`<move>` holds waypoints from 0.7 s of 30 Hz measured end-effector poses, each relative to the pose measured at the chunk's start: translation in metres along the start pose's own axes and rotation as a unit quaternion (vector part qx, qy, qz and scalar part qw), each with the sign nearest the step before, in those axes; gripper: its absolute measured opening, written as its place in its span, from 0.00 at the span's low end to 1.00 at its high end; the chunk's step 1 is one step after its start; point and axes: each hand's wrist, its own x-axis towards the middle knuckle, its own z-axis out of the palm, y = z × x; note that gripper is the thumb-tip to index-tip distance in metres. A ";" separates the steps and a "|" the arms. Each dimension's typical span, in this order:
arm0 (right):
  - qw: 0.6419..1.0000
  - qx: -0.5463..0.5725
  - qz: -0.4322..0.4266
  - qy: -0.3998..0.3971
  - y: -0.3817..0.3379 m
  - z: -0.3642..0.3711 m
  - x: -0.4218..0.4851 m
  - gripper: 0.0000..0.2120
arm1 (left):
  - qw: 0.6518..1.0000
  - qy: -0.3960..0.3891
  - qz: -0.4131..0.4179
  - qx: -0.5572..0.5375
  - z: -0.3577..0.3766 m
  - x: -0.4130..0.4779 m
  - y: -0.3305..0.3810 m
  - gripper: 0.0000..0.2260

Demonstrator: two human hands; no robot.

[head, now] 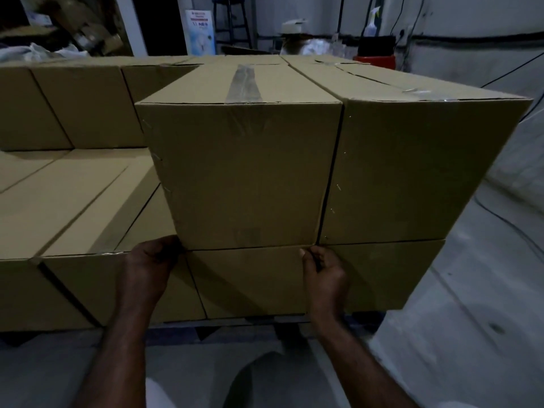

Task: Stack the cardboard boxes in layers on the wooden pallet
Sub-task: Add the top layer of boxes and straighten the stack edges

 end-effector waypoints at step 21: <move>0.982 -0.005 0.081 0.171 0.016 -0.126 0.137 0.34 | 0.971 0.206 0.081 0.084 0.063 -0.053 0.033 0.33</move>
